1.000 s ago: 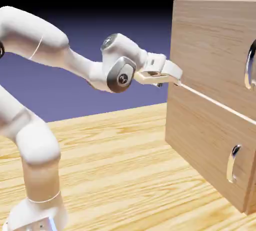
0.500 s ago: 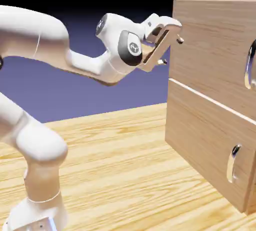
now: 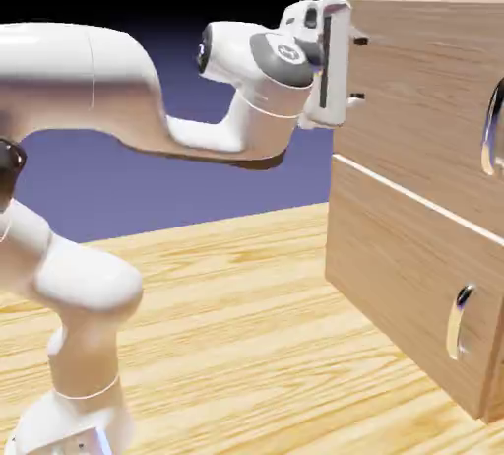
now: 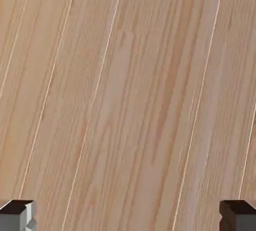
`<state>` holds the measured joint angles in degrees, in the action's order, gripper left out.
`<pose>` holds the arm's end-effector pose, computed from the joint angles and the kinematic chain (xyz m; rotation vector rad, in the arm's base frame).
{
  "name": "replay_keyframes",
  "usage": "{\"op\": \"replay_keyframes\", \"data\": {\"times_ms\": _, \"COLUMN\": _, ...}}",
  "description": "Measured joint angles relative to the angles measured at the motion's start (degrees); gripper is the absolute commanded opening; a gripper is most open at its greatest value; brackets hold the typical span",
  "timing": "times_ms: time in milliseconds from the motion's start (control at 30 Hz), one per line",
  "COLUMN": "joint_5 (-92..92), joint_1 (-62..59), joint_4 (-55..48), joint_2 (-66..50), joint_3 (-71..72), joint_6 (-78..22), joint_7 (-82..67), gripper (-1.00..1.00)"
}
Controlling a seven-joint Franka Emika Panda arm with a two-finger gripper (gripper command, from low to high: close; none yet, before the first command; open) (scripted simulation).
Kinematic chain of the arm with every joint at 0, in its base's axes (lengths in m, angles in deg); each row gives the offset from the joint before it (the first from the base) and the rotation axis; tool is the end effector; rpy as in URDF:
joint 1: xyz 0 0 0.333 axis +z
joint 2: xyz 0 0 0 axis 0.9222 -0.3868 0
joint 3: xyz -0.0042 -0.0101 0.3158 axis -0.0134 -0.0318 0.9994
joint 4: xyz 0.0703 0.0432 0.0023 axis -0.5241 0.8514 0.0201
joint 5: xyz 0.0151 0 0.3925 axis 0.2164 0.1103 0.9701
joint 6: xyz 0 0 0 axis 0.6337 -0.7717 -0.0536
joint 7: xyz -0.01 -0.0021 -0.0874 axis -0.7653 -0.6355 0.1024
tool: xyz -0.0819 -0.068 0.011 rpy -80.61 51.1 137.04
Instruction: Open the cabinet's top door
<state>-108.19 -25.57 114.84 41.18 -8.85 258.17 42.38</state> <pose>0.4010 -0.0414 0.6504 1.6048 1.1301 1.5049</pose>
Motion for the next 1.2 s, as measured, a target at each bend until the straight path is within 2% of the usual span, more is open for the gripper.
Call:
{"op": "replay_keyframes", "data": {"times_ms": 867, "joint_5": -64.79, "joint_1": 26.50, "joint_4": -19.75, "joint_2": 6.79, "joint_3": -28.78, "joint_6": 1.29, "joint_7": -22.96, "gripper": 1.00}}
{"op": "replay_keyframes", "data": {"times_ms": 933, "joint_5": -65.82, "joint_1": 26.92, "joint_4": -20.07, "joint_2": 6.90, "joint_3": -29.23, "joint_6": 1.31, "joint_7": -23.33, "gripper": 1.00}}
{"op": "replay_keyframes", "data": {"times_ms": 1100, "joint_5": -65.82, "joint_1": 37.30, "joint_4": -28.23, "joint_2": 5.19, "joint_3": -36.08, "joint_6": 1.46, "joint_7": -23.37, "gripper": 1.00}}
{"op": "replay_keyframes", "data": {"times_ms": 1133, "joint_5": -65.82, "joint_1": 38.32, "joint_4": -29.04, "joint_2": 5.02, "joint_3": -36.76, "joint_6": 1.48, "joint_7": -23.38, "gripper": -1.00}}
{"op": "replay_keyframes", "data": {"times_ms": 1200, "joint_5": -65.82, "joint_1": 38.32, "joint_4": -29.04, "joint_2": 5.02, "joint_3": -36.76, "joint_6": 1.48, "joint_7": -23.38, "gripper": -1.00}}
